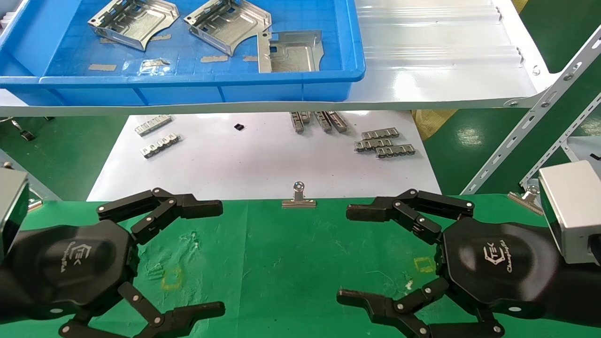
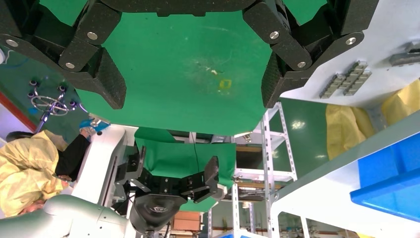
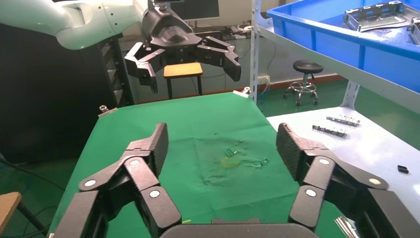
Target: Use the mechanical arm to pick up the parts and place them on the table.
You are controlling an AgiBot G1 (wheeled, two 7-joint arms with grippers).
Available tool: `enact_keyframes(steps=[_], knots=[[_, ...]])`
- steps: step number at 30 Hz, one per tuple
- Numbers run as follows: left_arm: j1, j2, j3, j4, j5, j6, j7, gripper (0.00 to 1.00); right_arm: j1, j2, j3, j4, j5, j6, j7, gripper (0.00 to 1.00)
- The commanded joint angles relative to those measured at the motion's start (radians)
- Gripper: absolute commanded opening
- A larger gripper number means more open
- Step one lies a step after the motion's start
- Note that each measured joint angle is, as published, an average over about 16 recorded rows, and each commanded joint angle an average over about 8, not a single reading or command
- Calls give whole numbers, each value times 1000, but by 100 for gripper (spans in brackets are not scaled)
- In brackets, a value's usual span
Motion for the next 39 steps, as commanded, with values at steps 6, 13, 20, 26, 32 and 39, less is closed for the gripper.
enact_keyframes(steps=[6, 13, 20, 26, 32, 39], knots=[[0, 0, 0, 0, 0, 0, 0, 100, 0, 0, 0, 0, 0, 0, 0, 0], [-23, 7, 0, 2, 11, -12, 0, 100, 0, 0, 0, 0, 0, 0, 0, 0], [-281, 117, 54, 116, 145, -69, -39, 100, 0, 0, 0, 0, 0, 0, 0, 0], [-597, 292, 136, 438, 320, -129, -25, 100, 0, 0, 0, 0, 0, 0, 0, 0], [-818, 474, 190, 799, 478, -360, 30, 100, 0, 0, 0, 0, 0, 0, 0, 0], [-939, 635, 237, 1077, 580, -581, 79, 100, 0, 0, 0, 0, 0, 0, 0, 0]])
